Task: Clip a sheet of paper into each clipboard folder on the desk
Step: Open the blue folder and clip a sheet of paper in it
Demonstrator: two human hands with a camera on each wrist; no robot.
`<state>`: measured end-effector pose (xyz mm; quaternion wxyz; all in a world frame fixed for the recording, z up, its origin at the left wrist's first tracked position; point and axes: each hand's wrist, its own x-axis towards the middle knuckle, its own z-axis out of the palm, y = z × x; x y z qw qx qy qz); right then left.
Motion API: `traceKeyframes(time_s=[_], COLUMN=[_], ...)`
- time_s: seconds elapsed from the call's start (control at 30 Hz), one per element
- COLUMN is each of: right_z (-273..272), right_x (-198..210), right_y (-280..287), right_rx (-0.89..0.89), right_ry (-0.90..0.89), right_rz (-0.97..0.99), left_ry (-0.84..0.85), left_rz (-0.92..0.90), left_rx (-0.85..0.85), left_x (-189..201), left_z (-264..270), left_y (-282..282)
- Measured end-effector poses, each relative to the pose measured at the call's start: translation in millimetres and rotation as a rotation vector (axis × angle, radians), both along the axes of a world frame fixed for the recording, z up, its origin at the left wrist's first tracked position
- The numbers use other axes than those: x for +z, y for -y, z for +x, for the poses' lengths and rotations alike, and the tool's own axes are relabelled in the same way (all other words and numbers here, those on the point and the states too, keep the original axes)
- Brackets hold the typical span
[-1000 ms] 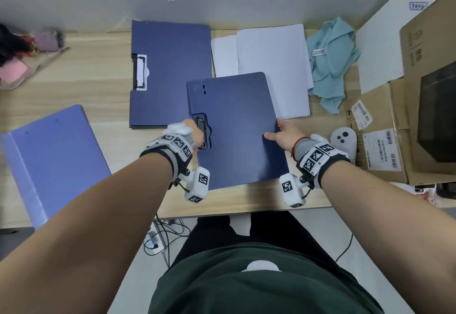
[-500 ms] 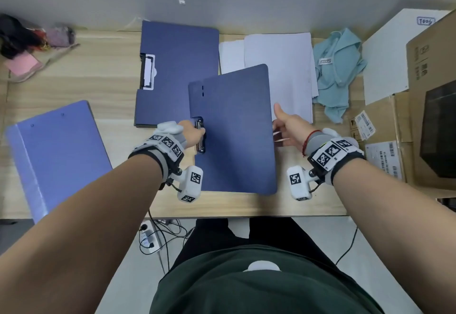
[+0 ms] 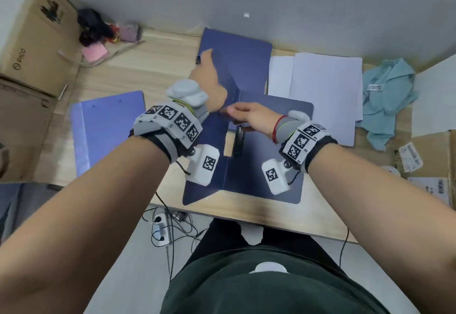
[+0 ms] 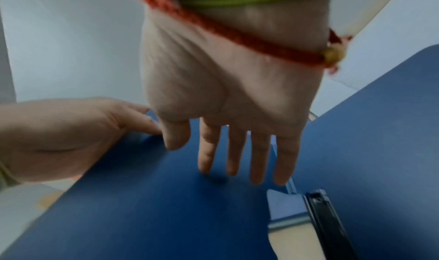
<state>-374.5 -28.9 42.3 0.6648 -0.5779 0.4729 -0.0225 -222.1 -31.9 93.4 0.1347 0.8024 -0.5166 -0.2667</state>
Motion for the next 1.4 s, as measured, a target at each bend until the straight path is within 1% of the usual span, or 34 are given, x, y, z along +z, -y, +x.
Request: traceKeyframes(time_s=[0.07, 0.1, 0.17, 0.2, 0.27, 0.3, 0.37, 0.4, 0.43, 0.47, 0.5, 0.53, 0.63, 0.7, 0.83, 0.97, 1.03, 1.1, 1.13, 1.23, 1.3, 1.4], right_z=[6, 5, -1, -5, -13, -15, -19, -19, -19, -18, -18, -18, -23, -29, -49, -84, -99, -132, -141, -178, -191, -216], right_x=[-17, -26, -44, -52, -65, -72, -76, -77, -78, -78, -78, -78, -78, -77, -72, -66, -61, -54, -53, -52, -56, -57], right_y=[-1, -1, 0, -1, -4, -6, -10, -12, -13, -14, -15, -15, -14, -12, 3, 27, 37, 56, 60, 79, 81, 91], right_rx=[0.033, 0.046, 0.079, 0.087, 0.096, 0.096, 0.107, 0.115, 0.127, 0.14, 0.146, 0.149, 0.148, 0.13, 0.007, -0.232, -0.302, -0.376, -0.411, -0.557, -0.6, -0.635], right_ry=[-0.128, -0.224, -0.425, -0.501, -0.57, -0.586, -0.615, -0.631, -0.639, -0.642, -0.642, -0.642, -0.638, -0.619, -0.524, -0.506, -0.549, -0.626, -0.65, -0.709, -0.739, -0.771], right_rz=[-0.056, -0.1, -0.146, -0.131, -0.074, -0.064, -0.106, -0.134, -0.159, -0.171, -0.175, -0.173, -0.161, -0.128, -0.043, -0.045, -0.067, -0.102, -0.113, -0.074, -0.063, -0.045], left_ry=[0.105, 0.195, 0.473, 0.548, 0.566, 0.588, 0.67, 0.668, 0.654, 0.562, 0.494, 0.454, 0.335, 0.289, 0.297, 0.294, 0.241, 0.195, 0.181, 0.143, 0.134, 0.145], left_rz=[0.028, 0.042, -0.101, -0.133, -0.123, -0.138, -0.093, -0.028, 0.05, 0.204, 0.302, 0.349, 0.502, 0.574, 0.497, 0.443, 0.401, 0.373, 0.377, 0.37, 0.392, 0.471], left_rx=[0.042, 0.107, 0.233, 0.248, 0.247, 0.236, 0.183, 0.157, 0.066, -0.062, -0.15, -0.198, -0.288, -0.297, -0.258, -0.273, -0.315, -0.359, -0.375, -0.443, -0.478, -0.562], left_x=[-8, -17, -35, -44, -71, -75, -79, -88, -101, -105, -109, -114, -124, -130, -116, -93, -91, -91, -91, -99, -105, -122], left_z=[13, 20, 35, 41, 48, 50, 56, 57, 60, 58, 57, 56, 46, 42, 25, -15, -29, -59, -66, -100, -109, -132], left_y=[-7, -8, -11, -15, -22, -24, -31, -37, -40, -44, -48, -49, -50, -49, -28, 11, 22, 40, 42, 56, 56, 65])
